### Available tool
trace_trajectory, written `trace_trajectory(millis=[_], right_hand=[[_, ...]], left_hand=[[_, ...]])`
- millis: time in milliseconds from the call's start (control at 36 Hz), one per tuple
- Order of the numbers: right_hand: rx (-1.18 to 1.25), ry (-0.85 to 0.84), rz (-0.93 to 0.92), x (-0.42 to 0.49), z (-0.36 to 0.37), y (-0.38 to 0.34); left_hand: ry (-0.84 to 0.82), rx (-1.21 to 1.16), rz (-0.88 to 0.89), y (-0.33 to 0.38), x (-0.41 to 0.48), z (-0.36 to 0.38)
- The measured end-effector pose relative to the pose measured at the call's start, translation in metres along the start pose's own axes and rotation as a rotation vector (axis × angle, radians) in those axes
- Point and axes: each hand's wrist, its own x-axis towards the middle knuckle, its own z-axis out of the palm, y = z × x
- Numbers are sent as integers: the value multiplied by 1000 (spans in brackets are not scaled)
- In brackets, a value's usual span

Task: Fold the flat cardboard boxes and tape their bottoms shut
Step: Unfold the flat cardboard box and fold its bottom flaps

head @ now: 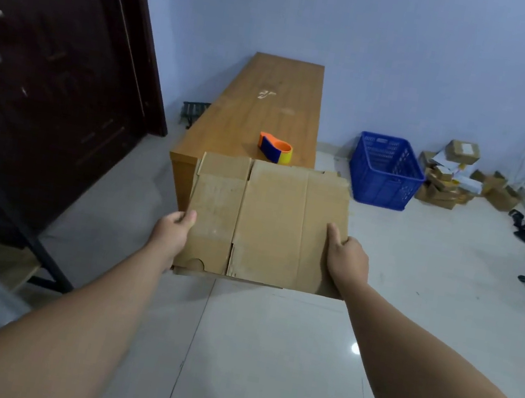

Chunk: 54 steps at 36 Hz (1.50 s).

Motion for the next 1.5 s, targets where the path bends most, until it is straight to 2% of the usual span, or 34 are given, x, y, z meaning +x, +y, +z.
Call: trace_trajectory(millis=[306, 500, 917, 1111, 1500], right_hand=[[21, -75, -41, 112, 25, -31], [18, -90, -45, 159, 36, -43], [5, 1, -5, 246, 58, -80], [19, 58, 16, 294, 99, -129], [-4, 86, 27, 359, 180, -201]], left_hand=[[47, 27, -99, 38, 85, 28], [66, 34, -100, 57, 125, 45], [-12, 50, -28, 102, 234, 79], [-48, 33, 0, 128, 316, 67], [-88, 34, -85, 152, 440, 30]])
